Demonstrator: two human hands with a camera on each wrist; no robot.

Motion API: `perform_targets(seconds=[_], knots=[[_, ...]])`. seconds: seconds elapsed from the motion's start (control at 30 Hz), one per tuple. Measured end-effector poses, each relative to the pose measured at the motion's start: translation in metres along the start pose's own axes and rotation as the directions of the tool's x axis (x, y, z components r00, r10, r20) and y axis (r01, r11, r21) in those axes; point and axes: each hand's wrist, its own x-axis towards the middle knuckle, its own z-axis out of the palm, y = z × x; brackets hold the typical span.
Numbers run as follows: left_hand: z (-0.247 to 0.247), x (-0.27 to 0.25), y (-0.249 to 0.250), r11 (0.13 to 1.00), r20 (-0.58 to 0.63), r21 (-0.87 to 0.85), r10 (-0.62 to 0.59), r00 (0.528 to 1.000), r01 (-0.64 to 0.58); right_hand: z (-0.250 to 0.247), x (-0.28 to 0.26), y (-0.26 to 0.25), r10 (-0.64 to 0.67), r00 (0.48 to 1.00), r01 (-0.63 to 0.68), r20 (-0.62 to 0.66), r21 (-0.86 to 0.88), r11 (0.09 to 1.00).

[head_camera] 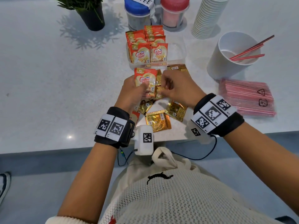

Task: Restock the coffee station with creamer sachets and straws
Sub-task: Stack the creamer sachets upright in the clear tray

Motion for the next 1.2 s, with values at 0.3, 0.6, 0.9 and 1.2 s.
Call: perform_targets(seconds=[0.3, 0.6, 0.9, 1.2], knots=[[-0.006, 0.000, 0.000, 1.000, -0.100, 0.002, 0.029, 0.995, -0.029, 0.032, -0.022, -0.006, -0.065, 0.815, 0.351, 0.575, -0.403, 0.845], [-0.009, -0.001, 0.002, 0.999, -0.104, -0.019, 0.040, 0.994, -0.042, 0.024, -0.022, -0.005, -0.154, 0.951, 0.192, 0.267, -0.122, 0.974], [0.002, 0.005, 0.011, 0.994, -0.043, -0.057, 0.090, 0.995, -0.093, -0.006, 0.006, -0.004, 0.257, 0.961, -0.134, -0.097, 0.652, 0.746], [0.016, 0.018, 0.018, 0.991, -0.030, -0.069, 0.108, 0.994, -0.110, -0.013, 0.023, 0.012, 0.372, 0.921, -0.198, -0.117, 0.682, 0.704]])
